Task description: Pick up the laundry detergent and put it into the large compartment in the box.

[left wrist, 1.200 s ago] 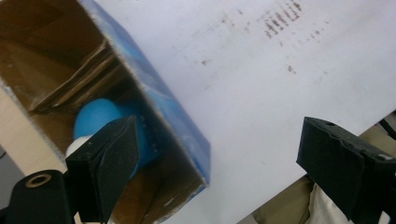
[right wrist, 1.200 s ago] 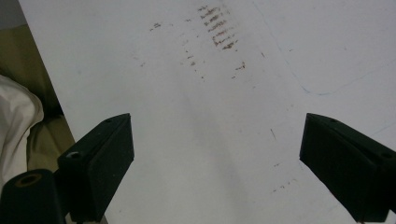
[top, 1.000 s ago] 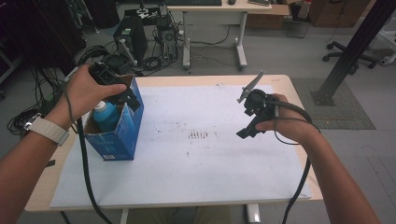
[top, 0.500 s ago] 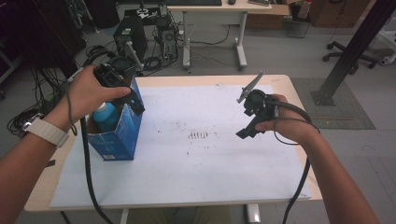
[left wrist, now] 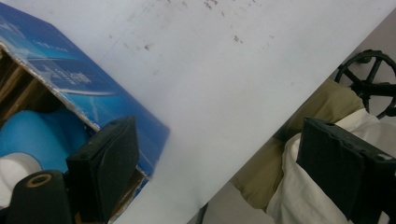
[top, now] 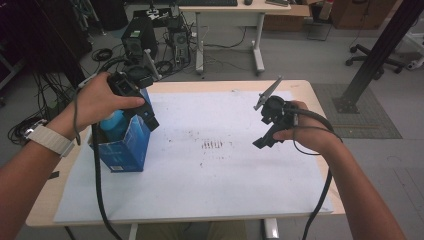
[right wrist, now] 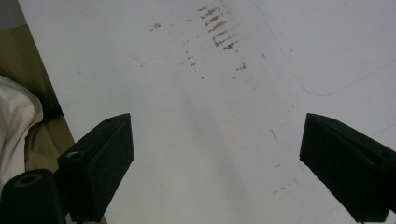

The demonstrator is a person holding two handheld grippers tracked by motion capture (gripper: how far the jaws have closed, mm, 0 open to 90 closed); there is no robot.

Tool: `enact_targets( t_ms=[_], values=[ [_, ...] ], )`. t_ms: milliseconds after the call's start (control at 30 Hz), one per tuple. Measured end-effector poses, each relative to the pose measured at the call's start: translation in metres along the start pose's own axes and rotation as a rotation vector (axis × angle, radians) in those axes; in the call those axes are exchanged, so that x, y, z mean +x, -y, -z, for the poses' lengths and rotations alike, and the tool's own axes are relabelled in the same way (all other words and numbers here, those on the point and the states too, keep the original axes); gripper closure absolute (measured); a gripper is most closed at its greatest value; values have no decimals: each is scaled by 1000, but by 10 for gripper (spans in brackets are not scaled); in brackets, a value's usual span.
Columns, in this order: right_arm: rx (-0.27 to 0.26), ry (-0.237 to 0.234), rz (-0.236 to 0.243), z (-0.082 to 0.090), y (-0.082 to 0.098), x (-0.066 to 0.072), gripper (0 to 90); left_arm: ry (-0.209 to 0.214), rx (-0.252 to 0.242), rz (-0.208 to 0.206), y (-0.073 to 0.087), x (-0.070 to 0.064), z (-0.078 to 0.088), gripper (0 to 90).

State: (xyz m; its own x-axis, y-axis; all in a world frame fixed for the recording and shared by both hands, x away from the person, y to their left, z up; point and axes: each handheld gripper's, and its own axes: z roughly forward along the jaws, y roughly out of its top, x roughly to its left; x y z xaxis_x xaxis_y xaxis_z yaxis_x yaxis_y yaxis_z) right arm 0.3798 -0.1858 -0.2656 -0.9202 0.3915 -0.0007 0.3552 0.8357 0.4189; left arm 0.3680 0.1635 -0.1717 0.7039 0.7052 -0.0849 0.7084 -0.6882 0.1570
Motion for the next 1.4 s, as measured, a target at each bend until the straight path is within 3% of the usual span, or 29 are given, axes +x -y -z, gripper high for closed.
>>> enact_targets(
  t_ms=[433,767,1400],
  values=[
    [-1,1,3,0,-1,1,101,28,19,-28,-2,-11,-3,135],
    [-6,1,0,1,1,2,101,59,39,-72,-7,-27,-10,131],
    [-15,-3,-4,-1,6,0,101,55,15,-131,-13,-44,-22,132]
  ],
)
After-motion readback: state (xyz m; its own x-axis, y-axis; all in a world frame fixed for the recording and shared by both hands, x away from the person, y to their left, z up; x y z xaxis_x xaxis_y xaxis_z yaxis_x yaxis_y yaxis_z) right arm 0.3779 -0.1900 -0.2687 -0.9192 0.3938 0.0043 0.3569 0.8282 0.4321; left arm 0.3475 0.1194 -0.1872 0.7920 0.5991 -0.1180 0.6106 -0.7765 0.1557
